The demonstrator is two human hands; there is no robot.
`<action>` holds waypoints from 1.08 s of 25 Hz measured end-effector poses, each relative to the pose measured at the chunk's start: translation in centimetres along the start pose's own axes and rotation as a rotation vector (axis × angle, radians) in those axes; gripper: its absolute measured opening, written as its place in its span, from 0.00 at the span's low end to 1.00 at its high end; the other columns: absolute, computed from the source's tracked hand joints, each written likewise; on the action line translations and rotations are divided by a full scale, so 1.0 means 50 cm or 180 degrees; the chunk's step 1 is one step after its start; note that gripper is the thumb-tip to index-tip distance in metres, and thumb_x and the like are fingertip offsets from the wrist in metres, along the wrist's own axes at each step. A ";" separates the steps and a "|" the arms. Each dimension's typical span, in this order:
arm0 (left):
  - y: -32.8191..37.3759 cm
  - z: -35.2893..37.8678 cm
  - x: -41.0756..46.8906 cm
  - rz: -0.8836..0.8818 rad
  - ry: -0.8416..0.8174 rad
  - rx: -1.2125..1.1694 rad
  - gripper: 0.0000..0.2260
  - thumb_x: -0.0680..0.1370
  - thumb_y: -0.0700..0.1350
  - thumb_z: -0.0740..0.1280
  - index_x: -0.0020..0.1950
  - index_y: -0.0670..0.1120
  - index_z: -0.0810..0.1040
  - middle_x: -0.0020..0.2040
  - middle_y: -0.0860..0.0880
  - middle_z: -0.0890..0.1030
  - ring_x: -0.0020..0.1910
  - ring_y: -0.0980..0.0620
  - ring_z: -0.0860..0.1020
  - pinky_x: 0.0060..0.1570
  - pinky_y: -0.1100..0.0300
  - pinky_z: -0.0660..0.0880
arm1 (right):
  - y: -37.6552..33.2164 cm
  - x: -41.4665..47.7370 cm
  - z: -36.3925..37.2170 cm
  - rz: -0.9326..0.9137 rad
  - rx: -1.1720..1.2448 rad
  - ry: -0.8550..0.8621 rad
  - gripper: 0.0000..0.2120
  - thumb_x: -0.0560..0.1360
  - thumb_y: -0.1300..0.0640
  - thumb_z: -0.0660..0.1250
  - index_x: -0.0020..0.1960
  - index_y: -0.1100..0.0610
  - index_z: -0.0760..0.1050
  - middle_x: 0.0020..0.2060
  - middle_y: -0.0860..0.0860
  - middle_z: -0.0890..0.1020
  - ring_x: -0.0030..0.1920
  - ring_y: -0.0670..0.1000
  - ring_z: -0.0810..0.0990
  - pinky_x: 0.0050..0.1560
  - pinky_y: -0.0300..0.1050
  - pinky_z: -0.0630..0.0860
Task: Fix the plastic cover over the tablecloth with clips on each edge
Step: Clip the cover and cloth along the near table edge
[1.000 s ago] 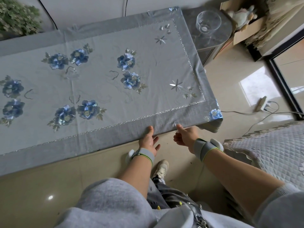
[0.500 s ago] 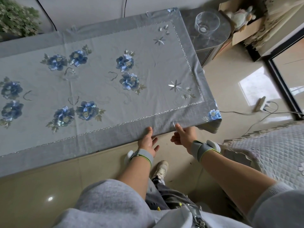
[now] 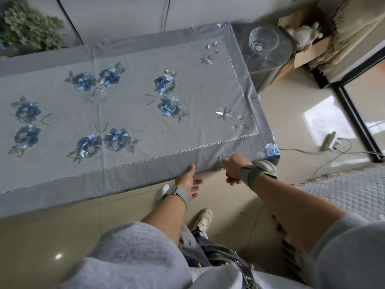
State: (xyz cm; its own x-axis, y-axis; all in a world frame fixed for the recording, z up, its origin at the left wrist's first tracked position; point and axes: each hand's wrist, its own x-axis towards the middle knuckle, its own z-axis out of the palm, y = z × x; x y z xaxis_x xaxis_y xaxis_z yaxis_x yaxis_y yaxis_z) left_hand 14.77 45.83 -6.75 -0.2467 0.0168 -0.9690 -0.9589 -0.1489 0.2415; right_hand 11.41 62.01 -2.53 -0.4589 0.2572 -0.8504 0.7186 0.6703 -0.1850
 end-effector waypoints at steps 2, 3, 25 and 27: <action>0.007 -0.025 -0.024 -0.0178 -0.0107 0.0459 0.16 0.80 0.59 0.57 0.42 0.48 0.68 0.41 0.47 0.79 0.41 0.48 0.75 0.39 0.57 0.69 | -0.029 -0.011 -0.014 -0.0334 -0.0877 0.0157 0.17 0.80 0.53 0.57 0.36 0.60 0.72 0.38 0.59 0.86 0.28 0.53 0.82 0.31 0.42 0.78; 0.016 -0.041 -0.034 -0.0203 -0.0117 0.0690 0.16 0.81 0.57 0.56 0.40 0.48 0.67 0.40 0.47 0.78 0.37 0.49 0.74 0.37 0.58 0.69 | -0.053 -0.019 -0.019 -0.0529 -0.1203 0.0340 0.16 0.79 0.53 0.59 0.34 0.59 0.71 0.41 0.59 0.86 0.35 0.56 0.84 0.40 0.45 0.81; 0.374 -0.597 -0.156 0.1518 0.2078 0.2358 0.14 0.79 0.45 0.61 0.56 0.37 0.80 0.55 0.39 0.82 0.55 0.39 0.80 0.52 0.54 0.76 | -0.680 -0.104 0.134 -0.2138 -0.1886 0.0900 0.17 0.73 0.45 0.64 0.51 0.57 0.79 0.46 0.57 0.85 0.47 0.59 0.83 0.51 0.51 0.80; 0.411 -0.642 -0.133 0.1463 0.2067 0.2725 0.15 0.80 0.44 0.59 0.59 0.38 0.78 0.58 0.40 0.81 0.58 0.40 0.79 0.55 0.53 0.75 | -0.729 -0.086 0.158 -0.2039 -0.1839 0.0862 0.17 0.73 0.45 0.64 0.51 0.57 0.79 0.46 0.56 0.85 0.47 0.59 0.84 0.52 0.51 0.80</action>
State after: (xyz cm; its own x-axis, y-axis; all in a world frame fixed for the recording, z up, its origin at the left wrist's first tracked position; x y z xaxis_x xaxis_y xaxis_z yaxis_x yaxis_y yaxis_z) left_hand 1.19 10.92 2.98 -0.7145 -0.4108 -0.5663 -0.6405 0.7098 0.2933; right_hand -8.70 30.96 3.99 -0.8406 -0.1794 -0.5111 -0.0576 0.9678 -0.2450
